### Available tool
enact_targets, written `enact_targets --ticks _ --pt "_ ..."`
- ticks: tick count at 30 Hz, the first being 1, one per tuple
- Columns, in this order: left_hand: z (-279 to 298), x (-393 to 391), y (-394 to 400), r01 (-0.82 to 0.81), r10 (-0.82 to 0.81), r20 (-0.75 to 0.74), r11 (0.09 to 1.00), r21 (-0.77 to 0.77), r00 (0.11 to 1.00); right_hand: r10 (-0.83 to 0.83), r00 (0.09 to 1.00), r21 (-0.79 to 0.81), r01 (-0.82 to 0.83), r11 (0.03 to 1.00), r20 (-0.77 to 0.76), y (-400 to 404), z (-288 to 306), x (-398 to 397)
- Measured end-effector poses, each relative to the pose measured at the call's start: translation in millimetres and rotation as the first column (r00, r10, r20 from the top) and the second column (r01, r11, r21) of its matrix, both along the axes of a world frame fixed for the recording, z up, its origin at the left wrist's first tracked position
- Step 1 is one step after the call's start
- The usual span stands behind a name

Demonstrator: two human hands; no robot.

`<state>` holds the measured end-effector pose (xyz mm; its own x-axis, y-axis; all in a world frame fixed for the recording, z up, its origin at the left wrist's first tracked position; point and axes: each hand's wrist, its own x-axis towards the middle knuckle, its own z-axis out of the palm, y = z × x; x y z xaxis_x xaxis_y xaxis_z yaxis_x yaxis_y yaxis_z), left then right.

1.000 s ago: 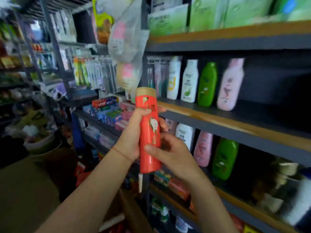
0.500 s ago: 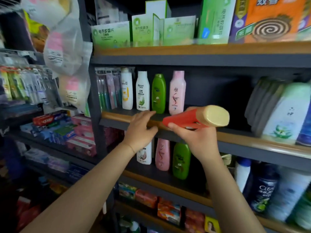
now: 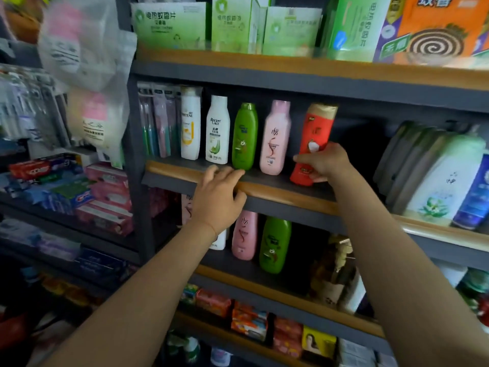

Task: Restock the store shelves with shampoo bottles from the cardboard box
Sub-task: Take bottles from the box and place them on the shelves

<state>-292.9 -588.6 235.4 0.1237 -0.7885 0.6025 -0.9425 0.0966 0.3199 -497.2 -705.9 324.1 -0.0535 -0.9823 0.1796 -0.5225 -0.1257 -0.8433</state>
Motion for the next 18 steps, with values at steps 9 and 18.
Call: enact_targets --ticks 9,18 --pt "-4.5 0.6 -3.4 -0.02 0.02 0.014 1.0 -0.015 1.0 0.003 0.997 0.039 -0.006 0.999 0.082 -18.3 -1.6 13.7" --pt "-7.5 0.3 -3.8 0.003 -0.003 0.01 0.998 -0.058 1.0 -0.137 0.981 -0.251 0.099 0.963 -0.139 23.4 6.1 11.6"
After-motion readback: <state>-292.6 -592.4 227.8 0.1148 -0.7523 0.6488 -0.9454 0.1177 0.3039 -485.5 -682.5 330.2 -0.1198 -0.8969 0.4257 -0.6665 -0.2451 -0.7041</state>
